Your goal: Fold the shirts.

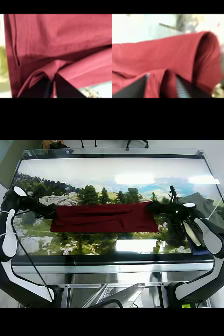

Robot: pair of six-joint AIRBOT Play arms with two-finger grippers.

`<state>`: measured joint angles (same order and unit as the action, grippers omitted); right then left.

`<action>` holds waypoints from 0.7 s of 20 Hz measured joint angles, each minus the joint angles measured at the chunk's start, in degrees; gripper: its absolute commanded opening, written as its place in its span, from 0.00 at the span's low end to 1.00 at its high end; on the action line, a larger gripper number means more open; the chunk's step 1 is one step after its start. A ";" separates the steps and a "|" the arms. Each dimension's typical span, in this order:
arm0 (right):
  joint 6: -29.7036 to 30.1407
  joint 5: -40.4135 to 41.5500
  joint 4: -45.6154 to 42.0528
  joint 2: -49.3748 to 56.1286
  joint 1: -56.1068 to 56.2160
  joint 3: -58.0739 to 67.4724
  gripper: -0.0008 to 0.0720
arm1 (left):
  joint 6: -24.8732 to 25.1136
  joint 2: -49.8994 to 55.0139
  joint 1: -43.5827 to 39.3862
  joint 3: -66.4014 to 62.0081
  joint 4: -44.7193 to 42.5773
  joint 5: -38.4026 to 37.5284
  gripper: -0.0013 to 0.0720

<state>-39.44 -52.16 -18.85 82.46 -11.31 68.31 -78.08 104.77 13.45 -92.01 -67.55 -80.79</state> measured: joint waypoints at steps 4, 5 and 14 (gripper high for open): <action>-6.47 -3.54 -10.10 0.04 -4.04 4.24 0.97 | -1.55 2.36 0.13 -7.65 0.02 -3.17 0.97; -7.74 -4.96 -11.96 0.28 -5.01 4.76 0.97 | -2.25 2.62 0.17 -9.68 0.00 -3.91 0.97; -11.02 -13.92 -14.47 6.51 -2.40 6.10 0.71 | -6.75 3.19 -4.11 -20.26 4.79 -9.66 0.61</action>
<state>-50.46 -66.08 -33.32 88.97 -13.72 74.41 -84.84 107.96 9.34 -112.27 -62.76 -90.45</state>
